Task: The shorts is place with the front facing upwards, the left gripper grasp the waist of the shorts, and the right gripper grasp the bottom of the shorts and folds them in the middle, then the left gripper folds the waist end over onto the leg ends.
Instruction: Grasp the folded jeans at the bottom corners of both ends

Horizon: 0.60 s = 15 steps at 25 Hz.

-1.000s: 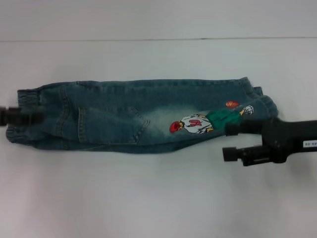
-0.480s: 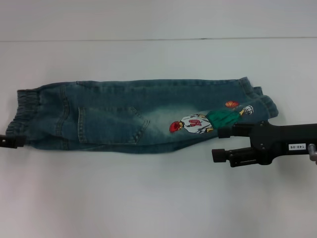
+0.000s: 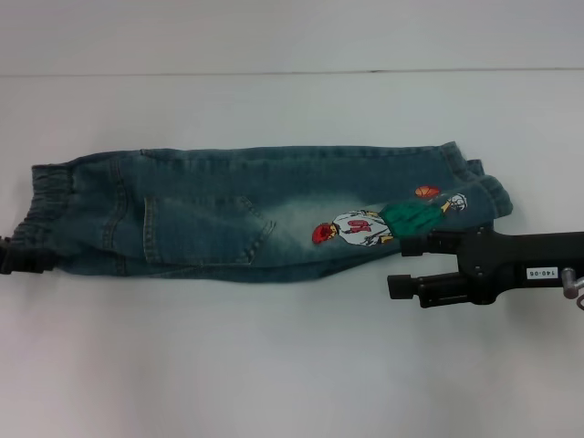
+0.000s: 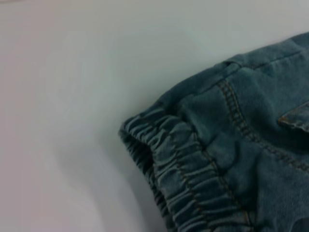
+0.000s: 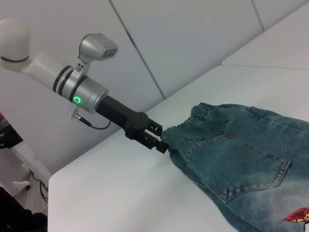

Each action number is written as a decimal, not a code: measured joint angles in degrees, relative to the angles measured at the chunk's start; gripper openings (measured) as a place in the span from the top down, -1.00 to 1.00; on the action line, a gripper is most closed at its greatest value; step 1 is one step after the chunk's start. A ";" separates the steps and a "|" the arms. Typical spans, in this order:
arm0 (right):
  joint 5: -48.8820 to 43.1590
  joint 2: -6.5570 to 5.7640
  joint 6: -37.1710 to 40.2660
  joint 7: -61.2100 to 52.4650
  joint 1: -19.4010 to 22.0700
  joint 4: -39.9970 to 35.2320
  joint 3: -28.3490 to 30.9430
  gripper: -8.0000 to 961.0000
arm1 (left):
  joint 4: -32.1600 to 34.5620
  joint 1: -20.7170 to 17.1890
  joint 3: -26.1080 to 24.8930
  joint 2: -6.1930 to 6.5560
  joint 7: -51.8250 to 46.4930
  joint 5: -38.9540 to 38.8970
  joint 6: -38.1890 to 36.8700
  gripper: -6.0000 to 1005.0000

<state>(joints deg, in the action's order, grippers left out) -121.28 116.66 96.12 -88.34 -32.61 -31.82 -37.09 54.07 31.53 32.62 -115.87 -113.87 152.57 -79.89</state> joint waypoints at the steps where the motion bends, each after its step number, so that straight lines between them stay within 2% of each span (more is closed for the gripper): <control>1: 0.00 0.02 -0.03 0.07 0.00 0.04 0.00 -0.88 | -0.14 0.15 0.18 -0.04 0.09 0.03 0.12 -0.62; 4: -0.01 0.09 -0.07 0.37 0.11 0.05 0.00 -0.87 | -0.74 0.49 0.34 -0.06 0.32 0.34 0.16 -0.50; 15: -0.01 0.28 -0.37 0.53 -0.23 0.04 0.00 -0.85 | -0.39 0.78 1.24 -0.06 0.45 0.21 -2.25 0.40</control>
<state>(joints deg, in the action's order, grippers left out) -121.29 116.94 95.75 -87.81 -32.84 -31.79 -37.09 53.67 32.31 33.86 -115.93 -113.42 152.78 -82.13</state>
